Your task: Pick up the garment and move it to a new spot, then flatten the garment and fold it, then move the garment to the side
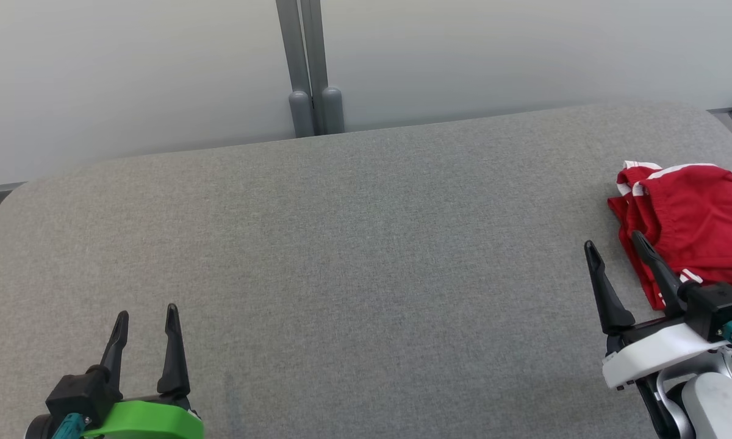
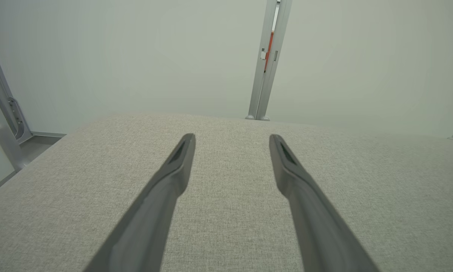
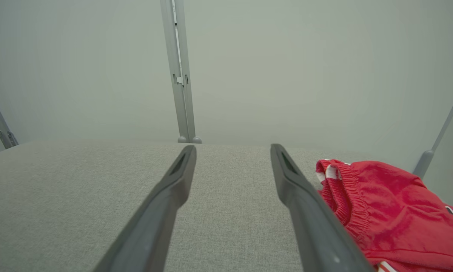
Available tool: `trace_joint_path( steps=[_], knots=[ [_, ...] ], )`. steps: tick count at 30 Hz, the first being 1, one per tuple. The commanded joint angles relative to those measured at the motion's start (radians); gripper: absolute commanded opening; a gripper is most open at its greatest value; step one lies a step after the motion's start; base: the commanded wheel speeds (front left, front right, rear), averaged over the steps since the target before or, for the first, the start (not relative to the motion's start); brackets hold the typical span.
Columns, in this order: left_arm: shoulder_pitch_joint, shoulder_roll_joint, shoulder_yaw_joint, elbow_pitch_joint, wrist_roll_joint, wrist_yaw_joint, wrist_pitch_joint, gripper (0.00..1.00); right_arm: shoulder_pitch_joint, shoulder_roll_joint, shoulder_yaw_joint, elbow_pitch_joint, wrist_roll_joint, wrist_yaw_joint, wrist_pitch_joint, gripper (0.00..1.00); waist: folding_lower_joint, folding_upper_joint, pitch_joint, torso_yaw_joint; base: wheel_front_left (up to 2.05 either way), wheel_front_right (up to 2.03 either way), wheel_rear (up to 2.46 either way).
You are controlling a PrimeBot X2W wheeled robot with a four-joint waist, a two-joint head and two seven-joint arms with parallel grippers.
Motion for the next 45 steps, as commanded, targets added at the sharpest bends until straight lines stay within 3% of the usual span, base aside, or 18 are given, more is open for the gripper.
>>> trace_joint_path(
  steps=[1,8,9,13,45],
  knots=[
    [0.000,-0.002,0.006,0.002,0.006,-0.004,-0.004,1.00,0.010,0.002,-0.002,0.003,-0.008,0.000,-0.002,1.00,0.0001,0.0000,0.001,0.000,0.00,0.00,0.00],
    [-0.005,-0.008,0.007,0.024,0.005,-0.015,-0.003,1.00,0.009,0.009,-0.005,0.010,-0.007,0.000,-0.002,1.00,0.0001,0.0000,0.001,0.000,0.00,0.00,0.00],
    [-0.006,-0.009,0.006,0.026,0.001,-0.016,-0.003,0.00,0.008,0.011,-0.008,0.006,-0.008,0.000,-0.002,0.00,0.0001,0.0000,0.001,0.001,0.00,0.00,0.00],
    [0.001,-0.012,0.000,0.054,-0.006,-0.013,0.008,0.00,0.016,0.027,0.001,0.029,0.005,0.000,0.002,0.00,0.0001,0.0000,0.001,0.001,0.00,0.00,0.00],
    [-0.051,-0.016,0.031,0.041,-0.524,-0.018,0.149,0.00,0.001,0.100,-0.081,0.047,0.517,0.000,0.139,0.00,0.0001,0.0000,0.003,0.012,0.00,0.00,0.00]
  ],
)
